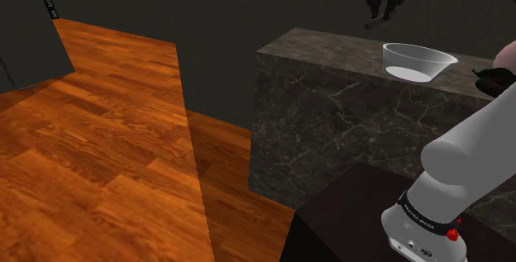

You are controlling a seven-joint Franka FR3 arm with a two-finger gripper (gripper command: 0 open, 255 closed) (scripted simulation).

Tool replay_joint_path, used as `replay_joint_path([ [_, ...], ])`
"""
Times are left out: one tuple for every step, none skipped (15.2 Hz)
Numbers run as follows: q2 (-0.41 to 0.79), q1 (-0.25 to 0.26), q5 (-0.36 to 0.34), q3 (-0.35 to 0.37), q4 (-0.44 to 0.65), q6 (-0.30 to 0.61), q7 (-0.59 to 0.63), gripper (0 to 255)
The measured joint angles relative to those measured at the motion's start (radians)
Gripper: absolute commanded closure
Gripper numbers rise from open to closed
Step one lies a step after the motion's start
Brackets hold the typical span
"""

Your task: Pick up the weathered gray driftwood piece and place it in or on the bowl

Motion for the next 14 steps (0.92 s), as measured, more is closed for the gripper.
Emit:
replay_joint_path([
  [-0.029, -0.008, -0.008, -0.011, -0.037, 0.006, -0.021, 255],
  [-0.067, -0.013, -0.015, -0.018, -0.089, 0.021, -0.035, 255],
  [-0.092, -0.020, -0.023, -0.027, -0.113, 0.018, -0.053, 255],
  [-0.112, -0.025, -0.030, -0.037, -0.128, 0.013, -0.069, 255],
  [-0.143, -0.033, -0.041, -0.049, -0.166, 0.020, -0.090, 255],
  [-0.159, -0.040, -0.051, -0.063, -0.178, 0.015, -0.113, 255],
  [-0.181, -0.047, -0.061, -0.073, -0.199, 0.015, -0.132, 255],
  [-0.210, -0.054, -0.073, -0.086, -0.230, 0.017, -0.153, 255],
  [-0.233, -0.061, -0.087, -0.100, -0.255, 0.020, -0.176, 255],
  [-0.248, -0.067, -0.098, -0.112, -0.255, 0.007, -0.195, 255],
  [-0.267, -0.071, -0.106, -0.119, -0.280, 0.012, -0.207, 255],
  [-0.277, -0.074, -0.111, -0.124, -0.298, 0.021, -0.214, 255],
  [-0.289, -0.074, -0.113, -0.125, -0.321, 0.032, -0.215, 255],
  [-0.296, -0.075, -0.115, -0.126, -0.341, 0.044, -0.216, 255],
])
